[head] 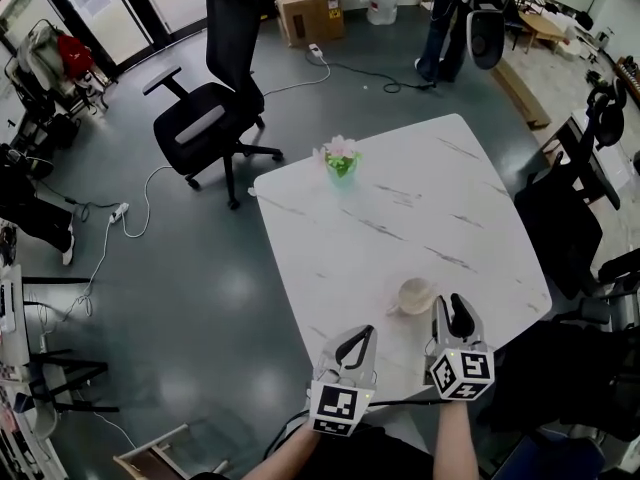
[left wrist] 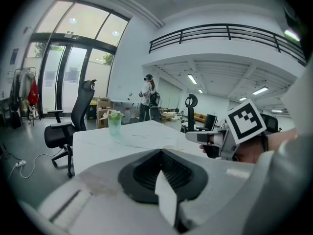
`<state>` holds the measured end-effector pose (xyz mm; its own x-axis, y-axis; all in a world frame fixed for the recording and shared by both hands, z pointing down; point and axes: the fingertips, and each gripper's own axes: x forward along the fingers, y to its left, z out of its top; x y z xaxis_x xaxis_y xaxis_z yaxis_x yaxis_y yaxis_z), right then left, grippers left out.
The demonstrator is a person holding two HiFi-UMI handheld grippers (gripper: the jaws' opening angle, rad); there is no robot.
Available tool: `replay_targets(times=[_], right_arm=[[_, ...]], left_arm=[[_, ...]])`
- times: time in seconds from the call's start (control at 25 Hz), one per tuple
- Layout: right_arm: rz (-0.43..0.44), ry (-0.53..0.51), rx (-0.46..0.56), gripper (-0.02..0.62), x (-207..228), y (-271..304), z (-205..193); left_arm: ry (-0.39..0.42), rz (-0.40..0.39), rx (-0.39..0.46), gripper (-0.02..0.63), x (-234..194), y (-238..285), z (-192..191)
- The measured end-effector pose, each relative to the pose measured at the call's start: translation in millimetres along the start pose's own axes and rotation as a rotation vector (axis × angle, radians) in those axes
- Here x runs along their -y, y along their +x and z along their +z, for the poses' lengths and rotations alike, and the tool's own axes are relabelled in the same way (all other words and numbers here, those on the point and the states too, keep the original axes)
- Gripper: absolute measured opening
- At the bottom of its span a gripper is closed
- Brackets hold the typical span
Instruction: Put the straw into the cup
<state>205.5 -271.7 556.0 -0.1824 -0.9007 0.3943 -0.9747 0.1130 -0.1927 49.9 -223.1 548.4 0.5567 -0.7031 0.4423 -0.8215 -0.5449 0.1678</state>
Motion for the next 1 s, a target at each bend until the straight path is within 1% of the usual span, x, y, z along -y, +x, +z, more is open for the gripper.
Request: replay_targets(times=[0.16, 0.28, 0.32, 0.48, 0.6, 0.76, 0.88, 1.0], right_arm=[[0.006, 0.002, 0.058, 0.129, -2.8, -19.0, 21.1], [0.033, 0.010, 0.110, 0.118, -10.6, -33.3, 35.1], [0.042, 0.006, 0.125, 0.106, -14.0, -38.1, 39.2], [0.063, -0.018, 0.166, 0.101, -28.2, -58.8, 49.6], [0.073, -0.038, 0.195, 0.049, -41.6, -73.4, 55.9], [0.084, -0.075, 0.228, 0.029, -60.6, -89.3, 61.4], [0.090, -0.084, 0.258, -0.008, -74.8, -100.8, 64.3], [0.100, -0.088, 0.280, -0.008, -87.3, -115.0, 62.8]], left_arm=[[0.019, -0.010, 0.039, 0.002, 5.1, -3.4, 14.1], [0.039, -0.006, 0.094, 0.002, 6.8, -9.4, 28.3], [0.046, -0.005, 0.114, 0.002, 7.2, -11.6, 33.3], [0.071, -0.003, 0.176, 0.002, 9.8, -21.1, 48.9], [0.082, -0.001, 0.207, 0.002, 9.9, -28.4, 56.7], [0.102, -0.013, 0.243, 0.002, 12.8, -37.0, 64.1], [0.118, -0.015, 0.273, 0.002, 12.0, -45.3, 70.2], [0.142, 0.000, 0.303, 0.002, 7.8, -58.8, 76.5]])
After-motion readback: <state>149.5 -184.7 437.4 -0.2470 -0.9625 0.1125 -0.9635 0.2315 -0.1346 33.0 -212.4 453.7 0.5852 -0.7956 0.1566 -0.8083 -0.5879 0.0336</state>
